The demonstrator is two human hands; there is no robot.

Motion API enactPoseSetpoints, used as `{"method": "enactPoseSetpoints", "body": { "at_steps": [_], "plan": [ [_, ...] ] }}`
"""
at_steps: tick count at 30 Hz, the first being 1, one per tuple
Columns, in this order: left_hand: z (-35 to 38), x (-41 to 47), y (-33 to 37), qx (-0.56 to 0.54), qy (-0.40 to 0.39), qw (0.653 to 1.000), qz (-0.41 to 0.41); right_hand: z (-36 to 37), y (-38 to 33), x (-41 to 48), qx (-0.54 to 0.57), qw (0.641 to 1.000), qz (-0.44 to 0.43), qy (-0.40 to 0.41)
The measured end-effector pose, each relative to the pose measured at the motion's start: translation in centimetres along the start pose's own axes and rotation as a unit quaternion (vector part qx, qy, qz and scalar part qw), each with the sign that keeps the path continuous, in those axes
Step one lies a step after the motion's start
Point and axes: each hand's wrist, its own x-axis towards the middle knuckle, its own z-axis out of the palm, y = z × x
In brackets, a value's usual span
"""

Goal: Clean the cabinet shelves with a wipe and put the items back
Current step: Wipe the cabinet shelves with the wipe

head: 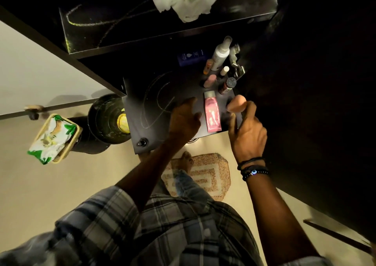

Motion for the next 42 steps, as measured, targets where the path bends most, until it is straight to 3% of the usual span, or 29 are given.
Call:
{"method": "enactPoseSetpoints", "body": {
  "at_steps": [3,4,7,10,13,18,24,29,35,42],
  "plan": [
    [-4.1,-3.4,-2.2,0.175,0.112,0.971,0.118,1.0,-2.0,-2.2,0.02,0.999,-0.027,-0.029],
    [-5.1,-4.2,-3.1,0.23,0.119,0.96,0.105,1.7,-2.8,-2.8,0.037,0.997,-0.042,-0.05],
    [-7.4,-5.9,-5.2,0.32,0.029,0.947,-0.017,4.4,-5.2,-4.4,0.102,0.981,-0.082,-0.145],
    [-7.9,-6.9,-6.8,0.306,0.001,0.95,-0.07,6.8,-7.2,-5.6,0.143,0.955,-0.111,-0.235],
    [-7.6,-7.0,-8.3,0.233,-0.005,0.969,-0.083,8.2,-8.4,-6.7,0.17,0.935,-0.147,-0.273],
    [-7.1,-6.5,-8.7,0.238,-0.022,0.969,-0.052,9.8,-8.5,-7.3,0.211,0.909,-0.134,-0.334],
    [-5.3,-5.2,-6.2,0.138,0.017,0.989,0.059,8.7,-7.9,-5.9,0.284,0.917,-0.077,-0.269],
    [-4.0,-3.8,-3.6,0.11,-0.01,0.988,0.105,8.1,-6.7,-4.0,0.283,0.94,-0.032,-0.186],
    [-3.4,-4.1,-3.7,0.08,0.012,0.99,0.118,8.7,-5.0,-2.2,0.256,0.957,0.021,-0.135],
    [-3.7,-6.0,-6.3,0.175,0.002,0.981,0.087,8.1,-2.8,0.9,0.217,0.969,0.088,-0.081]
  ]
}}
